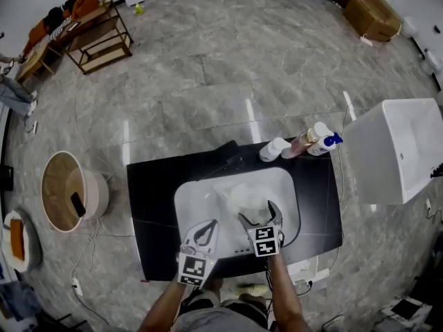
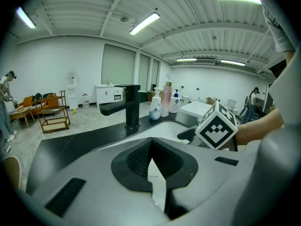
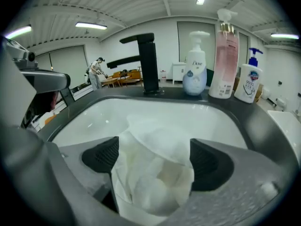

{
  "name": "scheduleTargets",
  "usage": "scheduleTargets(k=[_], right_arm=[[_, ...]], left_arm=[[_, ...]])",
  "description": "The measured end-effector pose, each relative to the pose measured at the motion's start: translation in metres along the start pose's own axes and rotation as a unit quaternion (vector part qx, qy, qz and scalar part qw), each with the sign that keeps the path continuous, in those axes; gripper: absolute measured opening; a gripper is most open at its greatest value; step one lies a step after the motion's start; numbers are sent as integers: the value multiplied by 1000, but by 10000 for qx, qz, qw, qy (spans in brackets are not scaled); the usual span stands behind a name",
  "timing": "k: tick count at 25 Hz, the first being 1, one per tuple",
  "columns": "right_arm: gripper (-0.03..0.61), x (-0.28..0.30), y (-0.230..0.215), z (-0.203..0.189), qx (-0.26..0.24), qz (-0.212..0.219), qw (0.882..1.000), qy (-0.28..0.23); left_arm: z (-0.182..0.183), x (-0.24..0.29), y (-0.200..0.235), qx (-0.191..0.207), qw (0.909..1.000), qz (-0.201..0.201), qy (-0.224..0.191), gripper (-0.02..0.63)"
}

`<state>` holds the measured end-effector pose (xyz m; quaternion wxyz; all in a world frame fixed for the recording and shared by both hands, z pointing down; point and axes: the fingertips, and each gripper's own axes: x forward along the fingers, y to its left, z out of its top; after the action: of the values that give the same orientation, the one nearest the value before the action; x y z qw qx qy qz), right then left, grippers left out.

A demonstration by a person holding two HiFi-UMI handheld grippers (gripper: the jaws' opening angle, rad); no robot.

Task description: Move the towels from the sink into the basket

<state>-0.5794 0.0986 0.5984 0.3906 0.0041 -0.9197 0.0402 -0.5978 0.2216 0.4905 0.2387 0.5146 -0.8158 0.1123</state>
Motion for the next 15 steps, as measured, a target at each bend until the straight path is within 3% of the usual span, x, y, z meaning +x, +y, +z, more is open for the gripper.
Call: scheduleTargets(k=[7,15], right_arm=[[472,40,-15,-31,-92,-51,9978,657],[471,71,-22,-50,-502,-195,9949,849]], left_arm=[[-14,14,10,-108,9998,1,140,9],[-30,26,12,-281,9992,-95,261,9]])
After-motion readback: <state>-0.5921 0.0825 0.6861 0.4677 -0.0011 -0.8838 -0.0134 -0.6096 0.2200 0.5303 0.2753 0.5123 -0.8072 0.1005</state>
